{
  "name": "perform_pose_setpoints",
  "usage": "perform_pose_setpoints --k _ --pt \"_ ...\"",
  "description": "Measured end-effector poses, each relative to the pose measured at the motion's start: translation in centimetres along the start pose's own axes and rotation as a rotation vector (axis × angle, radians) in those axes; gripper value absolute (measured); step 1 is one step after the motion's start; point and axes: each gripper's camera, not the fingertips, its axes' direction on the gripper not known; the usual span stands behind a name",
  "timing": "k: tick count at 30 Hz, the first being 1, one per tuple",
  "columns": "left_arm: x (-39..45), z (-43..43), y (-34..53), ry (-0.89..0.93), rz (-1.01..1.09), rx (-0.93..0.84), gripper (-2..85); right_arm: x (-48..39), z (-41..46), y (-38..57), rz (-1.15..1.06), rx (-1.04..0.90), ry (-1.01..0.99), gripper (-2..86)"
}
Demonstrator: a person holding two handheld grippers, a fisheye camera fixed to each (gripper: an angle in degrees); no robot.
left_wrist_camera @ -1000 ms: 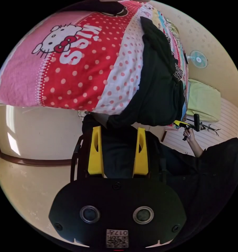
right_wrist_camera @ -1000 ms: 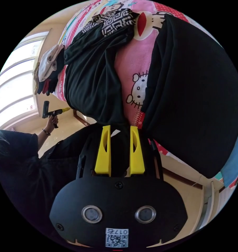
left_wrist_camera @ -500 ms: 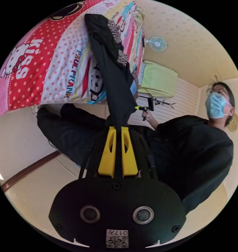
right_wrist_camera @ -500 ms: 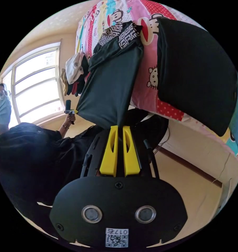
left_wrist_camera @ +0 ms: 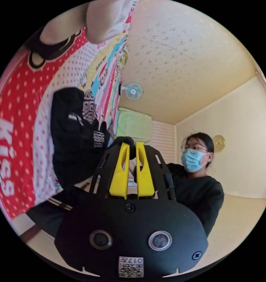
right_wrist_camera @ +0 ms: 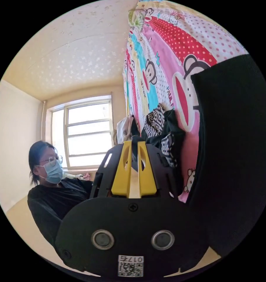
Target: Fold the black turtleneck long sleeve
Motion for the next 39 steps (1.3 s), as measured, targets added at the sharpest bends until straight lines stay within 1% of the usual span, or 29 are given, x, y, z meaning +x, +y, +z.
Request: perform_pose_setpoints --k 2,3,4,6,7,9,10,12,13,14,15,16,17,19,20,21,22,24,26,27,28,30,31,33,34,35,36,37,39 --pt "-0.3 -0.2 -3.3 -0.069 0.012 0.058 9.3 0.6 1.0 -4.2 0.011 -0.007 0.096 6.1" --pt "-0.3 -0.3 -4.3 -0.105 0.01 0.094 9.8 0.5 2.1 -6.1 0.015 -0.049 0.126 7.7" --pt "-0.2 -0.4 -4.4 -0.126 0.011 0.113 10.0 0.3 2.6 -6.6 0.009 -0.065 0.15 8.0" --pt "0.1 0.2 -3.5 -0.267 -0.003 0.127 10.1 -1.7 4.4 -7.0 -0.023 -0.101 0.301 8.7" --pt "0.2 0.4 -3.0 -0.319 -0.008 0.124 10.2 -2.3 5.0 -6.7 -0.038 -0.108 0.34 8.6" --pt "0.1 1.7 -0.9 -0.501 -0.04 0.102 12.3 -4.8 8.0 -4.5 -0.13 -0.154 0.49 8.0" --pt "0.0 2.1 -0.4 -0.536 -0.049 0.097 12.9 -5.5 9.0 -3.8 -0.165 -0.173 0.535 7.8" --pt "-1.3 3.7 1.7 -0.646 -0.105 0.089 15.0 -7.3 13.1 -0.2 -0.315 -0.221 0.702 7.8" --pt "-1.8 4.0 2.1 -0.659 -0.126 0.082 15.5 -7.4 14.2 0.7 -0.346 -0.245 0.739 7.9" --pt "-3.1 4.8 2.8 -0.671 -0.172 0.064 16.5 -6.8 16.4 2.3 -0.358 -0.307 0.854 8.2" --pt "-4.3 5.5 3.4 -0.671 -0.212 0.051 16.9 -5.7 17.8 3.8 -0.315 -0.338 0.989 9.1" --pt "-4.7 5.7 3.6 -0.666 -0.22 0.052 16.7 -5.2 18.0 4.5 -0.293 -0.328 1.033 9.6" --pt "-5.1 6.0 4.1 -0.668 -0.227 0.072 16.0 -4.8 17.8 6.0 -0.257 -0.278 1.061 10.6" --pt "-5.1 6.0 4.7 -0.695 -0.254 0.13 14.7 -4.7 16.2 7.7 -0.165 -0.172 1.04 12.4" --pt "-5.1 5.8 5.3 -0.698 -0.295 0.187 14.1 -4.5 14.7 8.8 -0.052 -0.091 1.01 13.8" --pt "-5.4 5.5 6.2 -0.66 -0.357 0.255 14.2 -3.9 13.0 9.9 0.078 -0.018 0.928 15.2" --pt "-5.6 5.3 6.8 -0.619 -0.39 0.299 14.3 -3.5 12.3 10.6 0.143 0.015 0.871 15.5" --pt "-6.7 5.1 9.4 -0.423 -0.491 0.459 16.4 -1.3 10.6 13.4 0.359 0.11 0.613 16.2" --pt "-7.3 5.9 10.2 -0.363 -0.494 0.491 16.6 1.0 11.0 15.1 0.468 0.149 0.462 16.6" --pt "-7.7 6.7 10.0 -0.364 -0.496 0.471 16.6 2.7 11.9 15.7 0.516 0.161 0.404 17.1" --pt "-8.1 7.2 9.9 -0.359 -0.503 0.465 16.6 3.5 12.4 16.0 0.533 0.172 0.382 17.4" --pt "-9.5 8.6 9.2 -0.236 -0.48 0.531 15.9 6.0 13.4 16.2 0.596 0.281 0.306 18.7" --pt "-9.8 8.8 9.0 -0.205 -0.467 0.552 15.5 6.3 13.6 16.2 0.614 0.303 0.304 18.7" --pt "-10.5 9.3 8.3 -0.175 -0.464 0.616 8.8 6.2 14.2 15.7 0.662 0.296 0.365 17.3" --pt "-10.5 9.4 8.1 -0.175 -0.475 0.625 6.9 6.0 14.4 15.6 0.66 0.278 0.39 16.6" --pt "-10.2 9.4 7.7 -0.177 -0.5 0.634 4.9 5.4 14.5 15.2 0.639 0.248 0.439 11.0" --pt "-9.3 9.5 7.1 -0.183 -0.5 0.622 4.6 4.9 14.2 14.9 0.602 0.241 0.446 7.0" --pt "-8.7 9.5 6.7 -0.184 -0.487 0.612 4.5 4.7 14.0 14.7 0.576 0.248 0.423 5.8" --pt "-5.5 9.7 5.0 -0.162 -0.401 0.581 4.2 4.9 12.8 13.7 0.546 0.293 0.271 3.6"
